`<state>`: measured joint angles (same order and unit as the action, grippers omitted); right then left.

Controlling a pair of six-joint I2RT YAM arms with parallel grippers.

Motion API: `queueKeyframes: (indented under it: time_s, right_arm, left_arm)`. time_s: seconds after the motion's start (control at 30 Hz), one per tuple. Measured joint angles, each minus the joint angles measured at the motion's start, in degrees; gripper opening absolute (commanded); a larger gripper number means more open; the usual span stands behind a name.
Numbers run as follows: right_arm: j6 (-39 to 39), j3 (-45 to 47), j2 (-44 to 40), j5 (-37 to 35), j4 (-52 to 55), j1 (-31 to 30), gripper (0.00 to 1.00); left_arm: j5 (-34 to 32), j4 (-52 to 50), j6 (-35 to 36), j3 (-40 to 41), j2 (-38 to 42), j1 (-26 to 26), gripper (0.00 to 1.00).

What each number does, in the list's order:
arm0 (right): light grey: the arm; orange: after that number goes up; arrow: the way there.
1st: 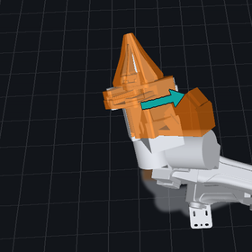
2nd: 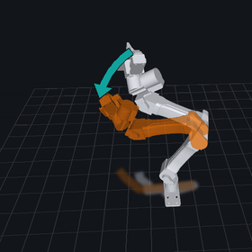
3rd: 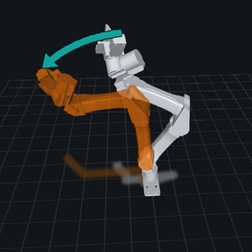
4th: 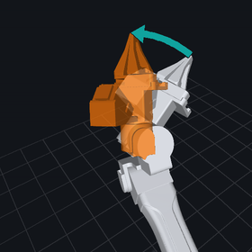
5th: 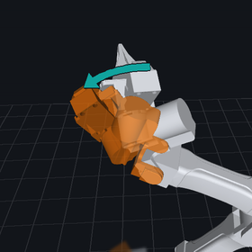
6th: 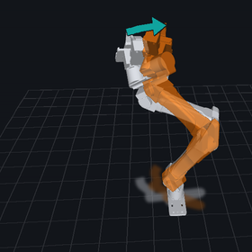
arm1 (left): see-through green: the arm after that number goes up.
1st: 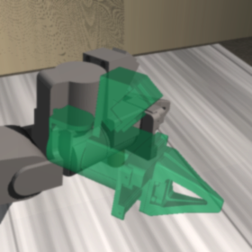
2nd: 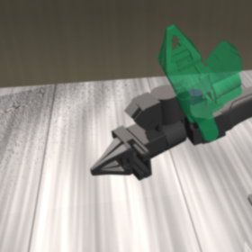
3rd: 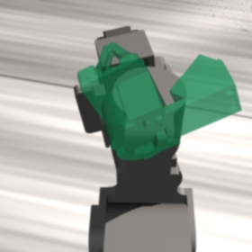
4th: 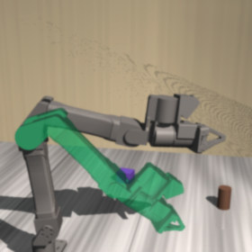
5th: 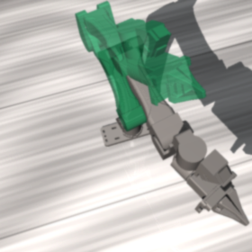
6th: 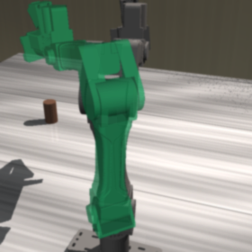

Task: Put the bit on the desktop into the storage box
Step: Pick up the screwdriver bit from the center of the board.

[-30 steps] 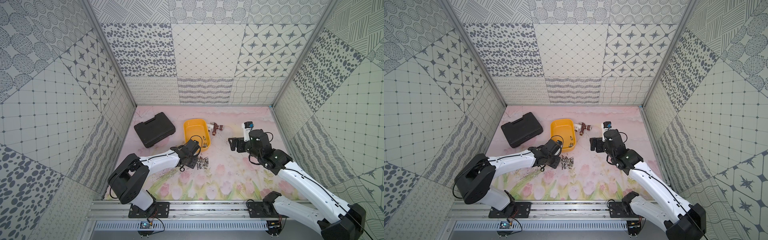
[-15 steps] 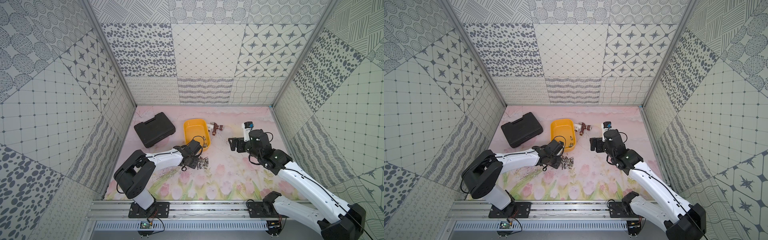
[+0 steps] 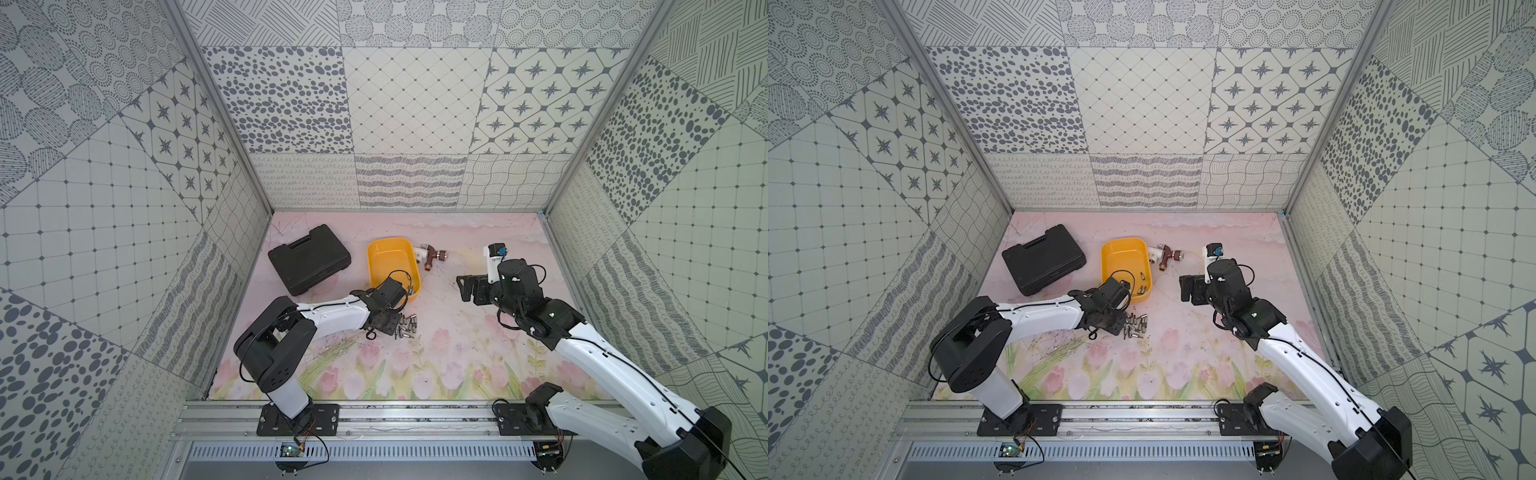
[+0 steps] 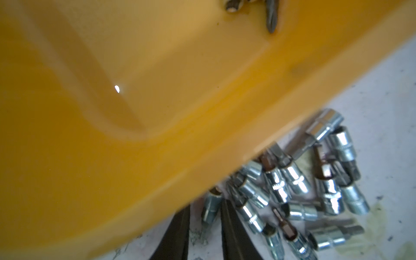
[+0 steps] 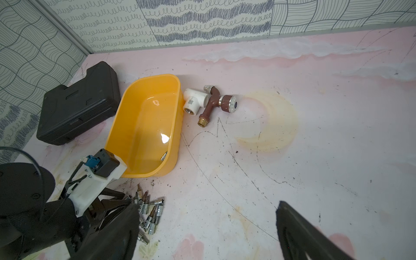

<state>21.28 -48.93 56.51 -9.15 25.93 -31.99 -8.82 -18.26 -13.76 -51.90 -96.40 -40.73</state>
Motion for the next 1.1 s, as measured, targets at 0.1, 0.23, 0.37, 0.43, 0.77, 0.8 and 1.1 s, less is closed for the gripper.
queueKeyframes:
  time_s: [0.1, 0.23, 0.37, 0.43, 0.77, 0.8, 1.1]
  right_arm:
    - [0.00, 0.00, 0.00, -0.02, -0.04, 0.00, 0.96]
    - [0.00, 0.02, 0.00, -0.11, -0.04, 0.00, 0.96]
    - [0.00, 0.09, 0.00, -0.11, -0.04, 0.00, 0.97]
    - [-0.02, 0.17, 0.00, -0.13, -0.07, 0.00, 0.96]
    - [-0.02, 0.24, 0.00, -0.13, -0.07, 0.00, 0.97]
    - [-0.02, 0.24, 0.00, -0.13, -0.07, 0.00, 0.96]
    - [-0.04, 0.24, 0.00, -0.15, -0.07, 0.04, 0.97]
  left_arm:
    - [-0.17, 0.63, -0.09, -0.04, -0.20, 0.00, 0.17]
    - [-0.31, 1.22, 0.00, -0.02, -0.31, 0.00, 0.13]
    - [-0.35, 1.31, -0.02, 0.02, -0.31, 0.00, 0.12]
    - [-0.35, 1.31, -0.02, 0.02, -0.26, -0.02, 0.11]
    - [-0.26, -0.04, -0.22, 1.46, 2.71, -0.04, 0.10]
    - [-0.26, -0.57, -0.31, 1.60, 3.45, -0.04, 0.09]
    - [-0.15, -4.59, -1.11, 2.19, 11.87, -0.04, 0.06]
